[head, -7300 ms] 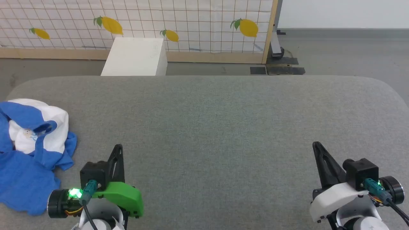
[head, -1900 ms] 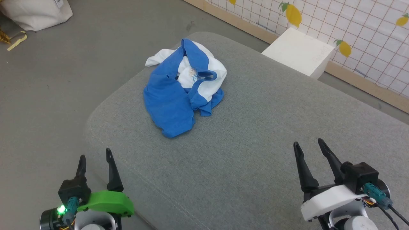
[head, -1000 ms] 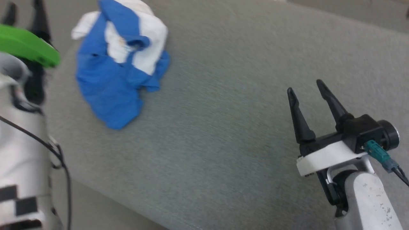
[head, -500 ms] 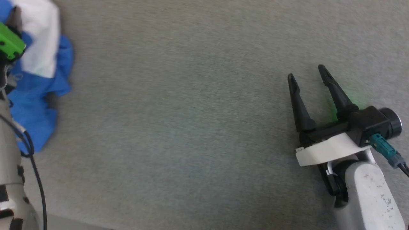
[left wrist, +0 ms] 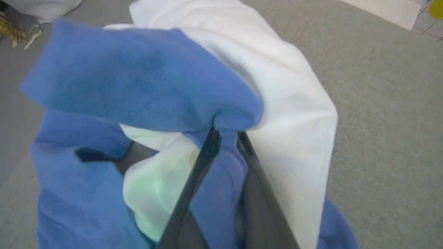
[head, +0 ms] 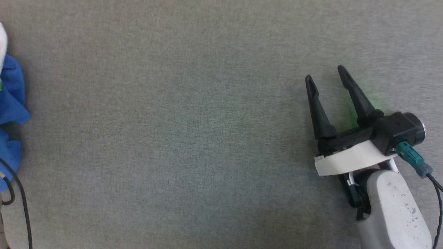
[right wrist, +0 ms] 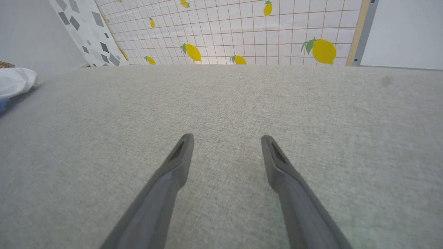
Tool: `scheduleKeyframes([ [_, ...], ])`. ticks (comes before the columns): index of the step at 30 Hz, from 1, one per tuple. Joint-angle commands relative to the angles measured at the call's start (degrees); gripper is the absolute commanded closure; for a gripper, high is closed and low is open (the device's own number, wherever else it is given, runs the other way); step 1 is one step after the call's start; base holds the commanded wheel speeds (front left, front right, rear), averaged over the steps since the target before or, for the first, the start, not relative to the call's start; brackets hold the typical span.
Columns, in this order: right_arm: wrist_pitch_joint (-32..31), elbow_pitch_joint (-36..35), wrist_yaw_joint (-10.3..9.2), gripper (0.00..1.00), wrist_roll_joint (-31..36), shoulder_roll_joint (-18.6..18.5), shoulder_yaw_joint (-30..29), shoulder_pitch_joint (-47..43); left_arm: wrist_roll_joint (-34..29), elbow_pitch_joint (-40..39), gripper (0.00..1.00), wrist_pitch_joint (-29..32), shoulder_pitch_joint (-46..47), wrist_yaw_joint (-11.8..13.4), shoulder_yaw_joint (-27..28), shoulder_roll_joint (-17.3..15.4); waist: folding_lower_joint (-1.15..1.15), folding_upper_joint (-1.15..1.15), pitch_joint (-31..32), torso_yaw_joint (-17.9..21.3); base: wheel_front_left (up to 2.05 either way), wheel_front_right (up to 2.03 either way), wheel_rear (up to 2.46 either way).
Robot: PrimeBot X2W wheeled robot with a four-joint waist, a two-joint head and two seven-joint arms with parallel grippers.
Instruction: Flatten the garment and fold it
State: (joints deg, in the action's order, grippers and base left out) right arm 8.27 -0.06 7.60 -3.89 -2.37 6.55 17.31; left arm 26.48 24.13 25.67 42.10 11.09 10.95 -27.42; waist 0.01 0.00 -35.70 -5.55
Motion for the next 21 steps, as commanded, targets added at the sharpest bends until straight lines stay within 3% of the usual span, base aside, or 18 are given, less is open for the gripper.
scheduleKeyframes([
  [1, 0.43, 1.75, -0.11, 0.00, -0.64, -0.53, -0.53, -1.60, -1.51, -0.79, 1.00, -3.61, -0.46, -0.73, -0.36, -1.21, -0.01, 0.00, 6.67, -0.47, 0.00, 0.00, 0.00],
  [6, 1.77, 4.05, -0.11, 0.00, -2.60, -0.52, -1.10, -3.64, -6.32, -2.67, 1.00, -14.63, 2.02, -3.52, -3.24, -3.96, -0.01, 0.00, 14.76, 0.02, 0.00, 0.00, 0.00],
  [9, 2.42, 5.17, -0.11, 0.00, -3.89, -0.52, -1.94, -5.47, -8.25, -3.90, 1.00, -18.40, 4.95, -6.94, -6.73, -4.72, -0.01, 0.00, 19.35, 0.77, 0.00, 0.00, 0.00],
  [10, 2.87, 6.05, -0.11, 0.00, -4.83, -0.52, -2.75, -7.22, -9.43, -4.81, 1.00, -21.21, 8.23, -9.87, -10.03, -4.35, -0.01, 0.00, 23.38, 2.02, 0.00, 0.00, 0.00],
  [15, 3.19, 6.52, -0.11, 0.00, -5.68, -0.52, -3.64, -9.31, -10.01, -7.98, 1.00, -21.75, 13.63, -13.04, -15.54, -0.90, -0.01, 0.00, 28.08, 4.74, 0.00, 0.00, 0.00],
  [21, 2.96, 6.31, -0.11, 0.00, -6.49, -0.51, -3.81, -11.03, -7.21, -10.50, 1.00, -19.64, 17.65, -16.50, -23.45, 7.13, -0.01, 0.00, 31.12, 8.84, 0.00, 0.00, 0.00],
])
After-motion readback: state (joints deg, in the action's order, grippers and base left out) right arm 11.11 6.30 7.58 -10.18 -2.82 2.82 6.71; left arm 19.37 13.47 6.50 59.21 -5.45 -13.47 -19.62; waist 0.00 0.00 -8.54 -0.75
